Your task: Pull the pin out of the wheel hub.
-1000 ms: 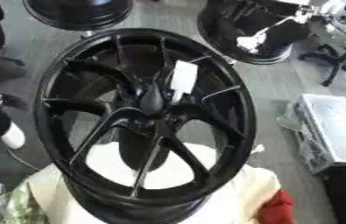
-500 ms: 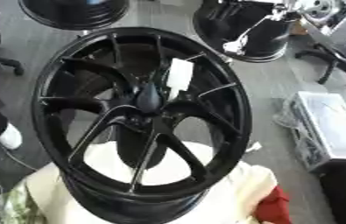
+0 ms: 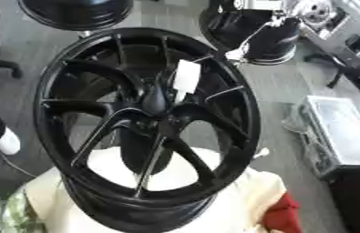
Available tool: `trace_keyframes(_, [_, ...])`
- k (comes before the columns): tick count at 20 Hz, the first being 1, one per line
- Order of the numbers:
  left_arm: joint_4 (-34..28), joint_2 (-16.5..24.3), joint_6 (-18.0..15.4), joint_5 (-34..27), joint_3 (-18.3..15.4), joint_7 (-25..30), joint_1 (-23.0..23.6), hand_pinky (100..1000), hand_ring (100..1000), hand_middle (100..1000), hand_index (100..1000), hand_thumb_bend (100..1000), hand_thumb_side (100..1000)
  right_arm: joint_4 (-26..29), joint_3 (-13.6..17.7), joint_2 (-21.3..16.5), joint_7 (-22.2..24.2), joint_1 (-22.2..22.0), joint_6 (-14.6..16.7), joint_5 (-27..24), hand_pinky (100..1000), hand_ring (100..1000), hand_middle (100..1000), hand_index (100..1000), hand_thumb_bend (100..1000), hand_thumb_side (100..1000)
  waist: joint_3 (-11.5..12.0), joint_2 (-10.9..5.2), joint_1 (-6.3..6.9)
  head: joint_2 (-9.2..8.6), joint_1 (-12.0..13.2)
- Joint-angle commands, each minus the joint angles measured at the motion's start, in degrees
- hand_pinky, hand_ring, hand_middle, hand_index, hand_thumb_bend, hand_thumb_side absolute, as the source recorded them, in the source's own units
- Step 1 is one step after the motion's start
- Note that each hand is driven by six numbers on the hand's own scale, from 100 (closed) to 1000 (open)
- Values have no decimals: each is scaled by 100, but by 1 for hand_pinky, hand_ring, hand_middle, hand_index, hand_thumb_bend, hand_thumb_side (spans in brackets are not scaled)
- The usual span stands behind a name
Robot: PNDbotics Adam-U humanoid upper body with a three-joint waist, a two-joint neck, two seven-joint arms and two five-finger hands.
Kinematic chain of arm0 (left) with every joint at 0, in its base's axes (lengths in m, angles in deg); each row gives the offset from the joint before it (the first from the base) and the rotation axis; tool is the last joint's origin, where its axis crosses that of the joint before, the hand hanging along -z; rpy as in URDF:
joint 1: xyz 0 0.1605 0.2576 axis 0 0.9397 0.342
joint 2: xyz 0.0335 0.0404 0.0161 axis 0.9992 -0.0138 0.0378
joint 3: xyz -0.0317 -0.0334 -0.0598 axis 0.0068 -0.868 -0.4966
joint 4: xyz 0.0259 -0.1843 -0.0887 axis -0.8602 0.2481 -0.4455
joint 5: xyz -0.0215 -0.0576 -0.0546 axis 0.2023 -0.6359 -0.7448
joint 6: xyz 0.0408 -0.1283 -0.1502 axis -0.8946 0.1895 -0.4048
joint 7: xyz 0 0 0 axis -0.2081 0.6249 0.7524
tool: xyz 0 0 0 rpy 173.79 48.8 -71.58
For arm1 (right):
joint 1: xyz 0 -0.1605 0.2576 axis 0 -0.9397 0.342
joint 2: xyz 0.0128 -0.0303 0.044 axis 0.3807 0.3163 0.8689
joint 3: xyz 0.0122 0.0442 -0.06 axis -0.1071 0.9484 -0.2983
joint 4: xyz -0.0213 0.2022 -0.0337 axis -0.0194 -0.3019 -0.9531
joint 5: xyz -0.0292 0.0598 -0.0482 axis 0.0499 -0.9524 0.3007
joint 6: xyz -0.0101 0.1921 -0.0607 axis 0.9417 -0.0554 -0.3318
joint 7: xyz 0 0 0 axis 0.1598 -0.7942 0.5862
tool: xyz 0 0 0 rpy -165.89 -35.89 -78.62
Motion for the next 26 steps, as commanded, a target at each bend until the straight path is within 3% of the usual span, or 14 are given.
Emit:
trace_keyframes(1, [-68, 165, -13, -23, -48, -13, -23, 780, 971, 844, 835, 100, 612, 47, 189, -27, 24, 86, -42, -119, 852, 795, 762, 849, 228, 284, -27, -86, 32, 34, -55])
trace_keyframes(8, [-114, 278, -104, 64, -54, 10, 53, 780, 971, 844, 834, 100, 607, 107, 259, 113, 12, 61, -302, -265, 845, 790, 756, 847, 238, 276, -40, -70, 14, 34, -187])
trace_keyframes(13, [-205, 651, -488, 44, -95, -59, 115, 781, 969, 844, 835, 100, 590, 61, 276, 187, 18, 60, -404, -253, 840, 785, 753, 845, 219, 269, -21, -97, 50, 34, -183])
trace_keyframes(16, [-173, 745, -647, 1, -103, -130, 113, 781, 969, 845, 835, 100, 588, 44, 347, 312, -14, 27, -511, -327, 833, 776, 750, 845, 159, 223, -17, -121, 57, 34, -166])
trace_keyframes(19, [-65, 673, -596, -12, -97, -143, 106, 780, 971, 845, 834, 100, 594, 52, 382, 427, -46, -6, -635, -426, 830, 774, 748, 846, 125, 194, -13, -148, 35, 34, -147])
trace_keyframes(26, [34, 628, -518, 27, -102, -104, 112, 779, 972, 844, 833, 100, 596, 129, 409, 540, 47, -36, -724, -679, 820, 763, 742, 847, 105, 222, -7, -178, -2, 34, -111])
